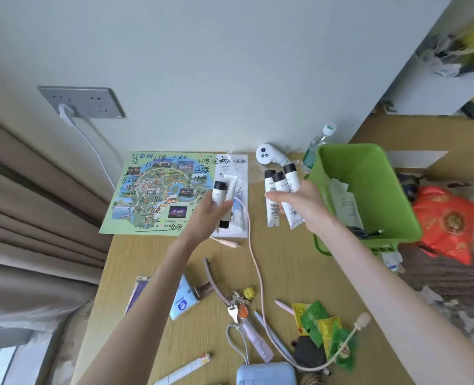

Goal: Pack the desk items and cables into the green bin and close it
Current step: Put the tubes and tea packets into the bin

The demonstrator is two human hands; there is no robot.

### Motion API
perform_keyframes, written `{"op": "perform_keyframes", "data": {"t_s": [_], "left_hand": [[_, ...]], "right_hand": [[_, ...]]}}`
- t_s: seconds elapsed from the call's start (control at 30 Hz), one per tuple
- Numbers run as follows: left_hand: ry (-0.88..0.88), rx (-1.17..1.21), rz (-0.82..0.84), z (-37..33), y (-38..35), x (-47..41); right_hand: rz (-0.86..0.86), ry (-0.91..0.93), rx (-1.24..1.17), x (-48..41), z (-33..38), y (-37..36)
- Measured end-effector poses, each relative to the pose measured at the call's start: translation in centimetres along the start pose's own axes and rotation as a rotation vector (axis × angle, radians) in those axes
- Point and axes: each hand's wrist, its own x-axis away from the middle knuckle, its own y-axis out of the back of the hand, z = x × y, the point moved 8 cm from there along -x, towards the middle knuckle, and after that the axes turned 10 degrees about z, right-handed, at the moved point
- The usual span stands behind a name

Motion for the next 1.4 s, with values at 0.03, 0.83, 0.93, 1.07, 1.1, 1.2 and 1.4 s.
{"op": "perform_keyframes", "data": {"t_s": [0.03,0.83,0.93,1.07,1.1,1.2,1.4], "left_hand": [[-0.026,-0.001,0.025,-1.8,-1.6,-0.8],[-0.108,-0.093,0.07,-12.2,-15.4,-13.8],[-0.131,-0.147,0.067,-12.4,-15.8,-14.7],[-0.166,-0.38,0.024,-13.6,-16.2,-15.7],[-0.184,-0.473,-0.001,-14.2,-16.3,-15.7],[-0.293,-0.856,-0.159,-17.0,-16.9,-15.4],[-0.456,-1.181,-0.146,-20.2,-22.6,-16.4]], "right_hand": [[-0.037,0.011,-0.015,0.5,0.5,2.7],[-0.143,0.054,1.381,-11.1,-2.3,19.7],[-0.158,0.059,1.378,-11.3,-2.6,20.3],[-0.219,0.186,1.281,-8.8,-0.8,22.2],[-0.24,0.236,1.244,-7.8,-0.1,22.8],[-0.413,0.376,1.186,-4.1,2.0,25.0],[-0.435,0.235,0.893,-1.2,-1.7,27.4]]}}
